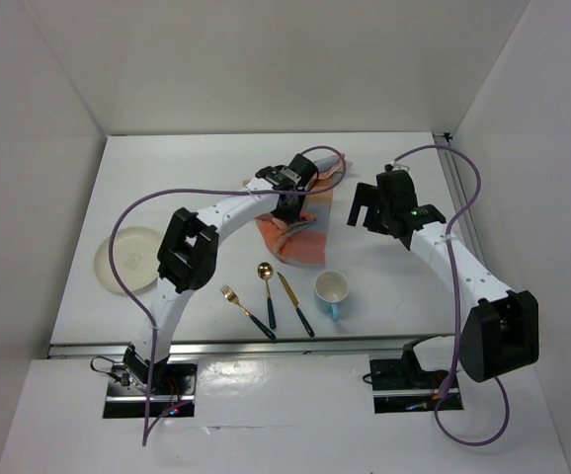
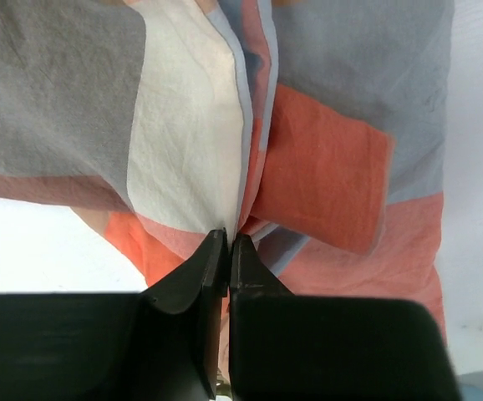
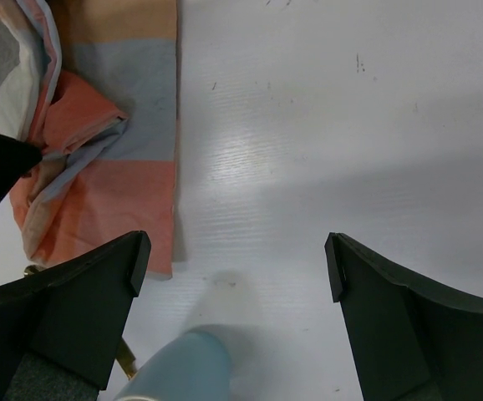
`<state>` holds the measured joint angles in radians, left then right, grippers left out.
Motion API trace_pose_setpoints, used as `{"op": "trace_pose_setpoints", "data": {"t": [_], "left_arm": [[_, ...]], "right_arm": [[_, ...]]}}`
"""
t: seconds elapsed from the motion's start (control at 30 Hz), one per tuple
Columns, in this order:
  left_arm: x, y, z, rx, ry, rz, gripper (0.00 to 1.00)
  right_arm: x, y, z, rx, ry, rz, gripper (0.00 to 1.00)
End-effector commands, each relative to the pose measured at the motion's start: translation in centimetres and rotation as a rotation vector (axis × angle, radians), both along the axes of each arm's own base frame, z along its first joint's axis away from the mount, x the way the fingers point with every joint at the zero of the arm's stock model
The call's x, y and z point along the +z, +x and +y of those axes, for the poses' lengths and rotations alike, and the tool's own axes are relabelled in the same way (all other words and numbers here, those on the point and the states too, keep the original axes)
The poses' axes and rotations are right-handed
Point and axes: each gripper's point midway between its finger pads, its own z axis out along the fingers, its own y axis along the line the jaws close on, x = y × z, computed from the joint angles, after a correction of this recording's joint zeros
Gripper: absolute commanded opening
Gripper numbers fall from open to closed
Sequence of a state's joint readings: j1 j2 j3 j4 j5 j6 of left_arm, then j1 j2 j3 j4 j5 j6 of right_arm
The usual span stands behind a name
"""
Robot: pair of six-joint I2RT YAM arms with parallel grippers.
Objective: Set the dinner table for one person
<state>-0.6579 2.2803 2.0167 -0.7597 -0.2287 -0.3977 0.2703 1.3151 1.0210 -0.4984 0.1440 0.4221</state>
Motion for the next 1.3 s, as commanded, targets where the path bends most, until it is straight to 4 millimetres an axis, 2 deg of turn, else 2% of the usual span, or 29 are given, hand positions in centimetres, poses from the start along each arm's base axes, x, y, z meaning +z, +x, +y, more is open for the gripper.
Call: {"op": "trace_pose_setpoints", "data": {"t": [0.0,0.1,0.13,0.2,0.23,0.27,0.3,0.37,0.47,0.57,0.67,0.7,0.73,0.77,0.83,0.9,0.93,0.97,1.0,1.03,1.07,1.1,1.13,1.17,1.2,1.27], "left_arm": [[3.5,1.4,0.7,0.025,-0.029,-0.06,0.11],[5.7,1.8,1.3,0.035,-0.065,-0.081,0.0],[5.7,1.8,1.3,0.035,-0.065,-0.081,0.0],[7.6,2.3,2.0,0.049,-0.097,-0.107,0.0],[7.5,2.2,1.8,0.042,-0.106,-0.101,0.0],[8.1,2.3,2.3,0.048,-0.118,-0.098,0.0],[9.1,2.6,2.6,0.051,-0.148,-0.105,0.0],[9.8,2.7,2.9,0.058,-0.182,-0.101,0.0],[10.3,2.8,3.2,0.045,-0.244,-0.072,0.0],[10.4,3.1,3.7,0.045,-0.274,-0.055,0.0],[10.5,3.1,4.3,0.055,-0.273,-0.055,0.0],[10.5,3.0,4.0,0.058,-0.287,-0.046,0.0],[11.1,3.5,5.1,0.078,-0.298,-0.055,0.0],[11.3,3.7,4.9,0.075,-0.333,-0.05,0.0],[12.0,4.1,5.5,0.084,-0.372,-0.051,0.0],[12.6,4.7,6.3,0.088,-0.408,-0.048,0.0],[13.0,5.2,7.0,0.099,-0.419,-0.055,0.0],[13.6,5.2,6.7,0.088,-0.435,-0.063,0.0],[14.0,5.7,7.4,0.099,-0.438,-0.074,0.0],[13.9,5.9,7.7,0.113,-0.447,-0.065,0.0],[13.9,5.8,7.5,0.105,-0.456,-0.059,0.0],[14.4,6.2,7.9,0.112,-0.461,-0.072,0.0],[13.9,6.4,8.1,0.115,-0.465,-0.059,0.0],[14.0,6.2,7.9,0.115,-0.479,-0.051,0.0],[14.3,6.5,8.3,0.122,-0.482,-0.061,0.0],[14.4,6.5,8.4,0.116,-0.499,-0.053,0.0]], "right_arm": [[0.4,0.2,0.4,0.012,0.027,-0.009,1.0],[0.5,1.1,1.8,0.065,0.067,-0.009,1.0],[0.3,1.2,2.2,0.088,0.074,-0.006,1.0],[0.4,1.9,4.0,0.156,0.111,-0.008,0.97],[0.2,2.1,4.5,0.182,0.123,0.003,0.96],[0.7,2.4,5.9,0.219,0.137,-0.01,0.94],[0.1,2.8,6.7,0.25,0.133,-0.001,0.94],[-0.1,3.0,8.8,0.334,0.133,-0.012,0.88],[-0.8,4.0,10.5,0.41,0.087,-0.043,0.88],[-0.5,5.1,11.5,0.486,0.082,-0.103,0.88],[-1.9,5.6,12.1,0.543,0.066,-0.102,0.88],[-1.3,6.1,12.9,0.566,0.067,-0.125,0.88],[-1.5,6.3,13.0,0.574,0.059,-0.124,0.88],[-2.2,6.8,13.1,0.59,0.041,-0.121,0.87],[-2.2,7.6,13.5,0.594,0.017,-0.131,0.87],[-3.0,8.6,13.7,0.599,-0.002,-0.133,0.86],[-2.9,8.8,14.3,0.618,-0.011,-0.143,0.84],[-4.0,9.0,14.4,0.619,-0.013,-0.127,0.83],[-4.0,9.5,14.5,0.626,-0.02,-0.131,0.81],[-4.6,10.0,15.1,0.641,-0.008,-0.12,0.68],[-4.9,10.2,15.4,0.656,-0.006,-0.119,0.62],[-4.7,10.7,15.8,0.671,-0.003,-0.129,0.59],[-5.1,10.6,16.6,0.691,0.005,-0.122,0.59],[-6.2,10.7,16.7,0.691,0.003,-0.1,0.59],[-6.5,10.9,16.8,0.691,0.003,-0.097,0.59],[-6.4,11.4,17.4,0.694,-0.002,-0.11,0.52]]}}
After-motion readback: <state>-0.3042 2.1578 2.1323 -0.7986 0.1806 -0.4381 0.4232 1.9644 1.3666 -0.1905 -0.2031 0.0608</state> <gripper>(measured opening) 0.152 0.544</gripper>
